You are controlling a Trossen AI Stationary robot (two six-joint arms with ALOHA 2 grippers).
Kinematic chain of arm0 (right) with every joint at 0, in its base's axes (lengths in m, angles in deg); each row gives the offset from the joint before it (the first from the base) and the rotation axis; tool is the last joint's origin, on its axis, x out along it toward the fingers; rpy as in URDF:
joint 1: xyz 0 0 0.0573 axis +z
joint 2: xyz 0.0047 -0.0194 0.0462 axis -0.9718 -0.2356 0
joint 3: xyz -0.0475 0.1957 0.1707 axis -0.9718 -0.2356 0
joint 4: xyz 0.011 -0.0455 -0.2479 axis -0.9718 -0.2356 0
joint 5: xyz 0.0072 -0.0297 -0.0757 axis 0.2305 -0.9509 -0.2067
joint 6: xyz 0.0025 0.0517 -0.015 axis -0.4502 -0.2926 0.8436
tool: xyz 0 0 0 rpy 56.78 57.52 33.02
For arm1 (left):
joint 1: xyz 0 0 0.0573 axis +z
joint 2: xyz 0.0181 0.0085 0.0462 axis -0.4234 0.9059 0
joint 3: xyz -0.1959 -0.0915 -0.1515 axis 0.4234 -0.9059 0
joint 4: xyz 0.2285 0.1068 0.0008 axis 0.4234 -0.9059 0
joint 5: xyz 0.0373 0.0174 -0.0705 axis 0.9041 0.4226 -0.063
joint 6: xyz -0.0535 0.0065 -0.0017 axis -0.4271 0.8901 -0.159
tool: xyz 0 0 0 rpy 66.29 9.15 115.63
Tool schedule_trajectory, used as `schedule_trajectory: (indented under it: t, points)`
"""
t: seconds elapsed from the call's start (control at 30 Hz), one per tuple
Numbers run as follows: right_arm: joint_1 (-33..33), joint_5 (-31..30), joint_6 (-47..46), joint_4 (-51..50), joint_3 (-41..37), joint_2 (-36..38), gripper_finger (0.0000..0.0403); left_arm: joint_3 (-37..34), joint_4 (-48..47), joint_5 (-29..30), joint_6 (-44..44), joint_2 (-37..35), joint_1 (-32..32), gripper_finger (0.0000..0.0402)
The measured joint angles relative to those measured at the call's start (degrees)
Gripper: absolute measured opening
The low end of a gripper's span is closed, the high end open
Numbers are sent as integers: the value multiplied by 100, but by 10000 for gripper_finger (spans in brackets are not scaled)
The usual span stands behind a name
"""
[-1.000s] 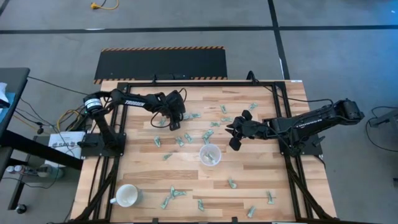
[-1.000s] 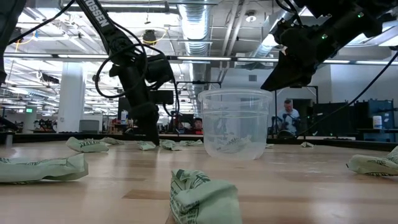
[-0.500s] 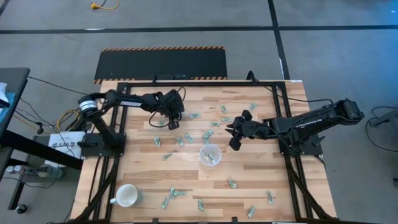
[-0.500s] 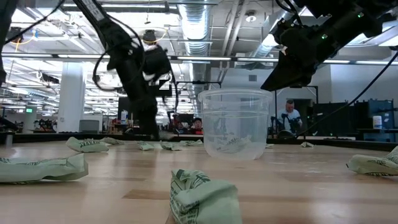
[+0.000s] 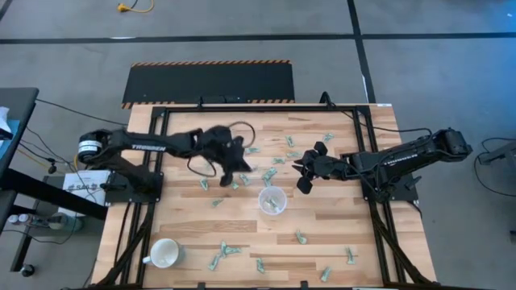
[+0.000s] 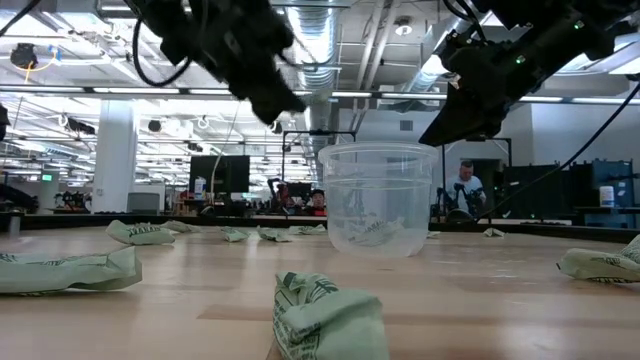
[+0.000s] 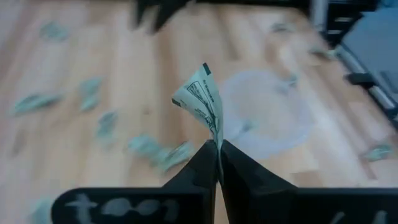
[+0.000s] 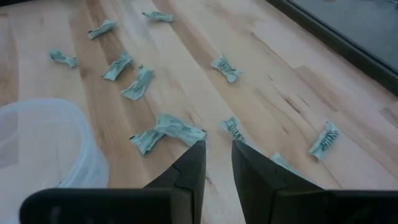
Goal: Pick and place Stevia / Truvia into bins
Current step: Put the stevia packet into the transparent container
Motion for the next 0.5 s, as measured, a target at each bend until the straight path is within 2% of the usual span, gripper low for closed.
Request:
schedule_trajectory:
  t: [0.3, 0.5]
  points:
    - [0, -7, 0, 37, 0, 0, 70, 10, 785, 1037, 11, 408, -1147, 0]
    - [0, -15, 0, 99, 0, 0, 70, 194, 1053, 1056, -4, 1007, -1395, 0]
